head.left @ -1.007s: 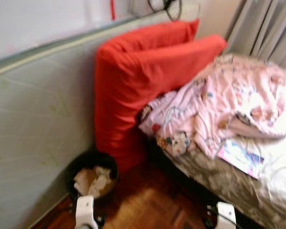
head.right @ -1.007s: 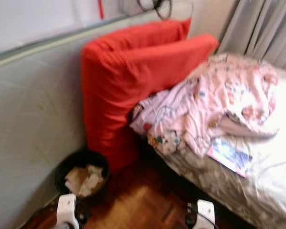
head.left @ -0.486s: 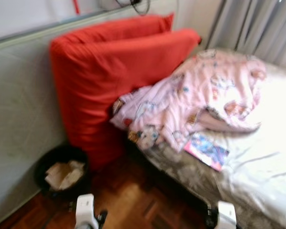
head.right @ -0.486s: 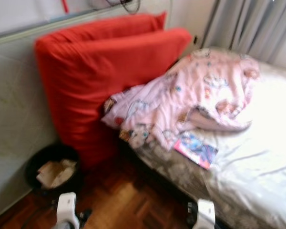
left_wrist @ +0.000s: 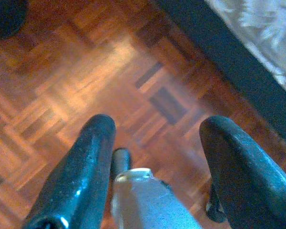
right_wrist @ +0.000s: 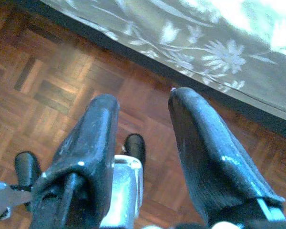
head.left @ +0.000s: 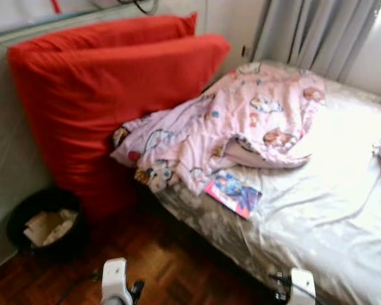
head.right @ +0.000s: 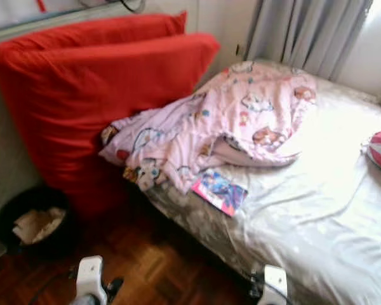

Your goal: Clean up the room

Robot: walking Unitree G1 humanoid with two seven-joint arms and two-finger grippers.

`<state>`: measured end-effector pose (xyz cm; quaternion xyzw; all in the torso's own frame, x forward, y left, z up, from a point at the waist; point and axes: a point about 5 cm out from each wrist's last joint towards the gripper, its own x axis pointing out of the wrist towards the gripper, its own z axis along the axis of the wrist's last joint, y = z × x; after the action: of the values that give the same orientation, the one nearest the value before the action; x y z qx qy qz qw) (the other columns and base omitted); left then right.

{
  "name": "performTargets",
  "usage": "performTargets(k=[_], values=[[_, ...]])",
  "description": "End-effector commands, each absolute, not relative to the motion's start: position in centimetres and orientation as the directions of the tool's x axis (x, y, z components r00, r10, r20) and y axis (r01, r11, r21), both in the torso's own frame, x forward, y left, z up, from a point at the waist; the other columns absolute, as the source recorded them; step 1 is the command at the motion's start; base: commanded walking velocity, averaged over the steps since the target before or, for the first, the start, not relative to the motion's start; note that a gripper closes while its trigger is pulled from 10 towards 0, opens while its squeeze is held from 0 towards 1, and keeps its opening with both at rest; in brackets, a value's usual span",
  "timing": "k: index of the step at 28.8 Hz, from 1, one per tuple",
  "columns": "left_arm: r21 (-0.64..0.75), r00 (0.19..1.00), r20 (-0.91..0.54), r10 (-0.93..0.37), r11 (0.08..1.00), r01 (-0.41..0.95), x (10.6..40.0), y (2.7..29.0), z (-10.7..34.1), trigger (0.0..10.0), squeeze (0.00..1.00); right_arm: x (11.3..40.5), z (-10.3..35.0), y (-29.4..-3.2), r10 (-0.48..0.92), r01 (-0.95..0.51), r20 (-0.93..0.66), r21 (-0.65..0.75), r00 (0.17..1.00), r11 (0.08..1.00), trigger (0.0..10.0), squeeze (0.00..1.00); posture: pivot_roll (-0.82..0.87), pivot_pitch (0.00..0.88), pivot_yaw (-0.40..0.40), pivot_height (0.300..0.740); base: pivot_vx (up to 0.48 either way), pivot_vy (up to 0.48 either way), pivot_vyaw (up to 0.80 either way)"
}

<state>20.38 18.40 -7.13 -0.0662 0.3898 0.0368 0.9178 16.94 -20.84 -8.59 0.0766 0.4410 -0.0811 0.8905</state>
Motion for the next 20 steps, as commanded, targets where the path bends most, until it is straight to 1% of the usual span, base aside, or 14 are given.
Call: performTargets(k=[1,6,10,14,20], values=[[0.003,0.549,-0.835,0.031,0.999,-0.052,18.14,21.3,-8.11,10.0,0.0,18.58,-8.1,-19.89,0.005,0.24,-0.802,0.184,0.597,0.953,10.0,0.0,0.09,0.0,-0.023,0.74,0.0,0.0,0.0],[-0.011,0.56,-0.827,0.054,0.994,-0.112,18.09,21.34,-8.13,10.0,0.0,18.6,-8.09,-19.88,0.006,0.238,-0.801,0.185,0.598,0.954,10.0,0.0,0.09,0.0,-0.023,0.74,0.0,0.0,0.0],[-0.022,0.588,-0.805,0.073,0.988,-0.153,18.27,21.37,-7.98,10.0,0.0,18.66,-8.07,-19.82,0.008,0.239,-0.801,0.188,0.599,0.953,10.0,0.0,0.09,0.0,-0.021,0.74,0.0,0.0,0.0],[0.001,0.577,-0.813,0.075,0.992,-0.127,18.25,21.55,-7.98,10.0,0.0,18.66,-8.1,-19.66,0.01,0.236,-0.802,0.187,0.597,0.953,10.0,0.0,0.1,0.0,-0.011,0.74,0.0,0.0,0.0],[0.008,0.58,-0.811,0.079,0.992,-0.123,18.18,21.92,-7.92,10.0,0.0,18.6,-8.19,-19.25,0.016,0.236,-0.802,0.195,0.598,0.952,10.0,0.0,0.09,0.0,0.016,0.74,0.0,0.0,0.0]])
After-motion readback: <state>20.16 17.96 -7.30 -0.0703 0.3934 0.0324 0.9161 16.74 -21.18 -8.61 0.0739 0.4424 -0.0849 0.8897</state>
